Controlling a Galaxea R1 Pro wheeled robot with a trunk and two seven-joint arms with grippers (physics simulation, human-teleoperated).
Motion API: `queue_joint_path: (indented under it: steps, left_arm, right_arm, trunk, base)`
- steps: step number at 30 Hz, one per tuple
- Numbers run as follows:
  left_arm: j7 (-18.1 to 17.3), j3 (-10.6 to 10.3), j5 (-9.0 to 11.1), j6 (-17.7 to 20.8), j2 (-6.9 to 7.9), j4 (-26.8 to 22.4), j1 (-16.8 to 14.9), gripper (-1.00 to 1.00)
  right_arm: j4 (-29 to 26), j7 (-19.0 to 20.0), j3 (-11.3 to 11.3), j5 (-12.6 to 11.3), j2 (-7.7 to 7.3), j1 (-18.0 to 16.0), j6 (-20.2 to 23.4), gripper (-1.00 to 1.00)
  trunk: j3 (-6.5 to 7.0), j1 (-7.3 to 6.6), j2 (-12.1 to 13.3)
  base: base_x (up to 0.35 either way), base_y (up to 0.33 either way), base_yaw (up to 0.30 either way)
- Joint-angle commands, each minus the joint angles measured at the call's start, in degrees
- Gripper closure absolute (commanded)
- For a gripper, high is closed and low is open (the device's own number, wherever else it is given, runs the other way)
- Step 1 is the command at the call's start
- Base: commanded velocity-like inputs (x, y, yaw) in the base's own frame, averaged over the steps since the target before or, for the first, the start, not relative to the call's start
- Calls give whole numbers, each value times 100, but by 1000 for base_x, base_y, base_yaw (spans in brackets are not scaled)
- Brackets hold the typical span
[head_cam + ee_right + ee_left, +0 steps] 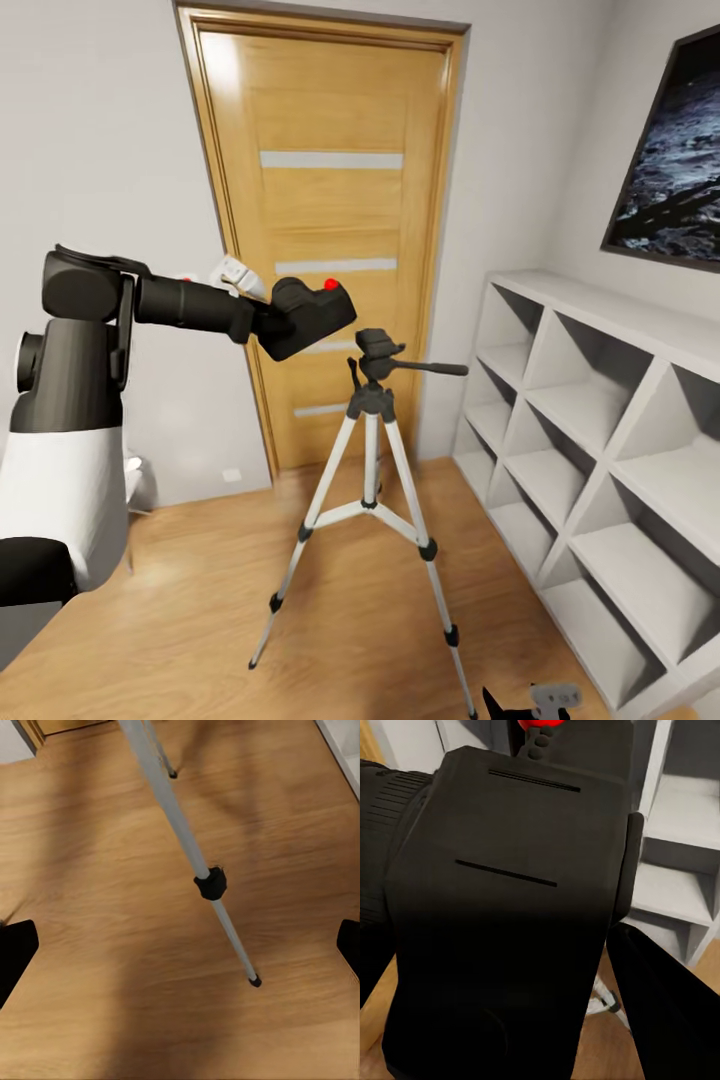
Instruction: Attach the digital camera to the camera tripod in the bedroom.
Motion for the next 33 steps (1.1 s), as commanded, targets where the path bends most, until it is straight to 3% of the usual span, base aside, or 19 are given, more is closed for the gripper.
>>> queue_joint_path:
  steps: [1, 15, 33]
  left_arm:
    - [-54, -10, -63, 59, 2, -34, -8, 100]
    - [-54, -13, -63, 59, 10, -141, -8, 100]
    - [-54, -2, -63, 59, 10, -138, -8, 100]
  right_arm:
    - [22, 15, -50, 40, -4, -10, -31, -100]
    - [22, 18, -50, 39, -5, -10, -29, -100]
    - [21, 22, -50, 36, -3, -10, -9, -100]
  trunk:
    - [-13, 7, -13]
    - [-6, 7, -13]
    - [145, 7, -13]
  base:
    - [245, -226, 137]
    - [104, -98, 27]
    - [2, -2, 0]
